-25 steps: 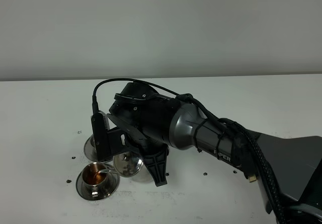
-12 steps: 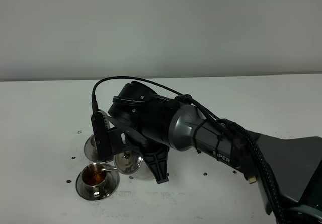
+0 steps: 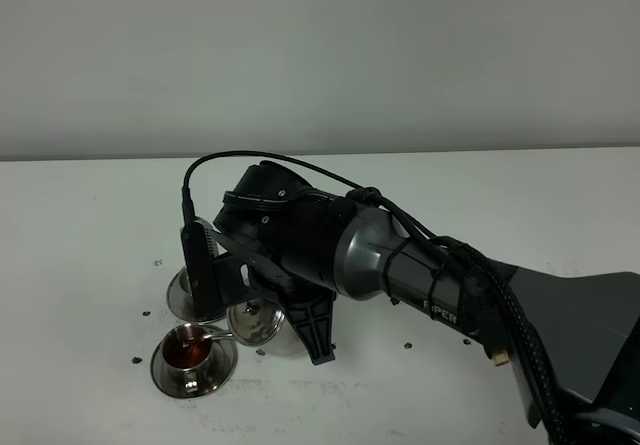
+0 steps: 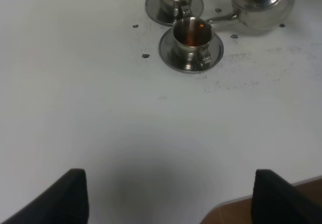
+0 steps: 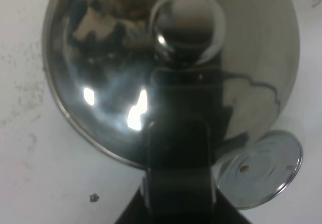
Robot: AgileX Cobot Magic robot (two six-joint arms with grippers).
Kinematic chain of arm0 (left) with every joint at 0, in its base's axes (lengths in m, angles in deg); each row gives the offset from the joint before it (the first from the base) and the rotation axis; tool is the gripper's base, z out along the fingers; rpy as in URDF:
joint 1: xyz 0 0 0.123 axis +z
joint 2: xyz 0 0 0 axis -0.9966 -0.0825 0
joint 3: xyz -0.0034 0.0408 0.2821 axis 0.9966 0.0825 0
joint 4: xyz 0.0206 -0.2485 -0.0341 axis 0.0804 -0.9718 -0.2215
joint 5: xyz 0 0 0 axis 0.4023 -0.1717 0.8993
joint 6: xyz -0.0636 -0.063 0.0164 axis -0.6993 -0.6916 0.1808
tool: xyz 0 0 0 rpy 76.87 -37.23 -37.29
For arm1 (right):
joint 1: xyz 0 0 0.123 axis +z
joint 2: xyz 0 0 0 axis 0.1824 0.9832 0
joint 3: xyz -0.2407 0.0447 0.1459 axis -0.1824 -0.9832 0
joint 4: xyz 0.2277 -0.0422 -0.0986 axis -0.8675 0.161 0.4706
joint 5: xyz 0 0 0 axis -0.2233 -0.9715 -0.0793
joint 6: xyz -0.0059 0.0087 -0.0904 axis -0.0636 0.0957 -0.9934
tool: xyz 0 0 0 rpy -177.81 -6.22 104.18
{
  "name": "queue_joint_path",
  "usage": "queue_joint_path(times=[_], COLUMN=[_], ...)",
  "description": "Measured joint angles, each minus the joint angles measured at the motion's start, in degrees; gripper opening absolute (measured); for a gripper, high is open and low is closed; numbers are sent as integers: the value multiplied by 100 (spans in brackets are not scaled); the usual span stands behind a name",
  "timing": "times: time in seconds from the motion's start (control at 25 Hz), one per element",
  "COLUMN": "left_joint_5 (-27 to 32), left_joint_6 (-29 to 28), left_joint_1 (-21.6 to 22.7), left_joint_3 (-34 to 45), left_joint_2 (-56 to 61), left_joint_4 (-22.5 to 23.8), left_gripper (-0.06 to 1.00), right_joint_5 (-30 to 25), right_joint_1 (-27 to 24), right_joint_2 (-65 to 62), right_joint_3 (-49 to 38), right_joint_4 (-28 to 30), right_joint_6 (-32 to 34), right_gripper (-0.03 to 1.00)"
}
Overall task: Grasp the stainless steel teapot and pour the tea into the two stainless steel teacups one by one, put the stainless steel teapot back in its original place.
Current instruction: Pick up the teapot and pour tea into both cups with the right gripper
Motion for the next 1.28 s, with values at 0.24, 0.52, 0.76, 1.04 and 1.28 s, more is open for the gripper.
queue_joint_path(times=[0.24,0.52,0.76,1.04,1.28], left_joint_5=[0,0,0,0,0], left_joint_6=[0,0,0,0,7], left_joint_1=[0,0,0,0,0], left_joint_3=[0,0,0,0,0], left_joint_2=[0,0,0,0,0], left_joint_4=[0,0,0,0,0], left_gripper=[66,66,66,66,66], right_joint_5=[0,0,-61,-95,-95], right_joint_1=[7,7,12,42,41], right_joint_2=[0,13,-45,-56,-56], right_joint_3=[4,4,38,106,116], right_joint_4=[25,29,-181,-228,-259], right_joint_6=[0,0,-5,-22,-22], right_gripper=[7,7,7,7,7])
